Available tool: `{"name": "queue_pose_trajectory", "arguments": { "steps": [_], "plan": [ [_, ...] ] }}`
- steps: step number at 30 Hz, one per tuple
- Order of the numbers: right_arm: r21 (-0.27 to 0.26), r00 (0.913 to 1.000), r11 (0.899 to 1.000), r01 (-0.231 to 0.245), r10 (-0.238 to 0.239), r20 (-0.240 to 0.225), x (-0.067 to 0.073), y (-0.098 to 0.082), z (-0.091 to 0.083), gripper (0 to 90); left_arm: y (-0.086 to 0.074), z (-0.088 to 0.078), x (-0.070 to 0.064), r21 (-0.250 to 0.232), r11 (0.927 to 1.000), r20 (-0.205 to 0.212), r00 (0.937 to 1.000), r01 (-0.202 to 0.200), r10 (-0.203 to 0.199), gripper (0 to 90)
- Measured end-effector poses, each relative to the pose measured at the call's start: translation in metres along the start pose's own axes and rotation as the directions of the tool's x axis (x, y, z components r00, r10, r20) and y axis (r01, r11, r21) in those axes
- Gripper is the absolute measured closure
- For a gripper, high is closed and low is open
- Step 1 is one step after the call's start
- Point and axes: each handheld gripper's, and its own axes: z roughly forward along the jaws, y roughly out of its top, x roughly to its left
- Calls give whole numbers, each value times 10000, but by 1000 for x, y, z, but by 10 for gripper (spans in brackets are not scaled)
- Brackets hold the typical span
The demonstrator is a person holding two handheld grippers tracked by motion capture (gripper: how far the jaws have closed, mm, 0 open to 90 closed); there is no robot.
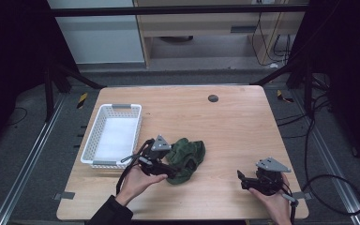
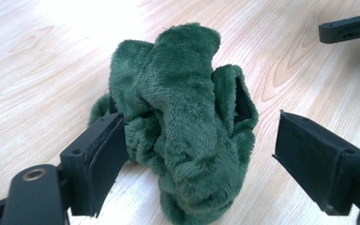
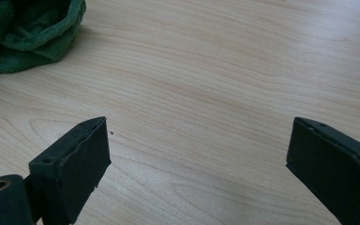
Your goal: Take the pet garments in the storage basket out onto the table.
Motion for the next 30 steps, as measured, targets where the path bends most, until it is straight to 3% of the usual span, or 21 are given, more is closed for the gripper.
{"name": "queue_pose_trajectory", "arguments": {
  "steps": [6, 16, 20, 30],
  "plan": [
    [-66, 9999, 9999, -83, 84, 67, -1, 0, -2, 63, -10, -15, 2, -475, 9988, -210, 9997, 76, -86, 166],
    [-103, 9999, 9999, -26, 27, 126, -1, 0, -2, 63, -35, -41, 11, -1295, 9897, -712, 9950, 611, -707, 174],
    [-128, 9999, 9999, -111, 112, 74, 0, 0, -4, 63, -46, -50, 15, -1643, 9827, -959, 9901, 855, -1022, 180],
    [-203, 9998, 9997, -109, 112, 137, 0, -1, -6, 62, -76, -69, 27, -1987, 9701, -1407, 9755, 1397, -1693, 188]
  ]
}}
